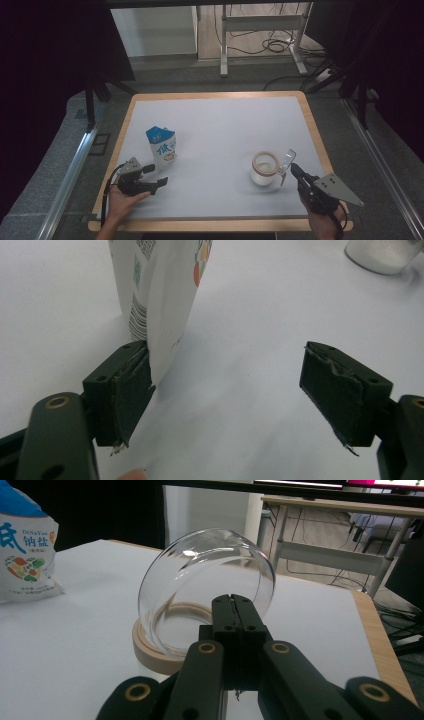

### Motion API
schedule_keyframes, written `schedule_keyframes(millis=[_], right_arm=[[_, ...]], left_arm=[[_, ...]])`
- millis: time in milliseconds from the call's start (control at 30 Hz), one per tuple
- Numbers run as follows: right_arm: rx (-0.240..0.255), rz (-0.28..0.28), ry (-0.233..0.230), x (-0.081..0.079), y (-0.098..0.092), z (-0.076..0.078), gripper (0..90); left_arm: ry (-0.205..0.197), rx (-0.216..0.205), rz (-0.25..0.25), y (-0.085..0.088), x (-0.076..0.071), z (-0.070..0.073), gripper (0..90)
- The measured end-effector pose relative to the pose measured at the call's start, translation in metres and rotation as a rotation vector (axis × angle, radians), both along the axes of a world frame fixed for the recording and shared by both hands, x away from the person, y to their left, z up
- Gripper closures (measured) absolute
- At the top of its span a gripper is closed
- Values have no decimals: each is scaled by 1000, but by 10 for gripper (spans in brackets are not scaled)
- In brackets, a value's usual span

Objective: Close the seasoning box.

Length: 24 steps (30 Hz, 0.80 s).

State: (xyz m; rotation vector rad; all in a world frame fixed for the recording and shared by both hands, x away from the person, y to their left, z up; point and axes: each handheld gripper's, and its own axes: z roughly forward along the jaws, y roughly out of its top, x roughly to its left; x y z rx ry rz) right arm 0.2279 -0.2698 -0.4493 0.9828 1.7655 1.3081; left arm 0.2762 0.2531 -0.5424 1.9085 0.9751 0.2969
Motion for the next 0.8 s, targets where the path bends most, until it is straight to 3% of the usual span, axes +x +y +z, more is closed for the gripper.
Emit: schedule_keyframes(millis=[267, 567, 800], right_arm=[[-31, 29, 28, 13, 14, 2, 900], [-90, 87, 116, 36, 39, -5, 900], [-88, 83, 115, 35, 38, -5, 900]], left_arm=[[2, 6, -4, 0, -1, -2, 210], [6, 3, -2, 2, -4, -4, 212], [0, -6, 0, 3, -5, -3, 212]])
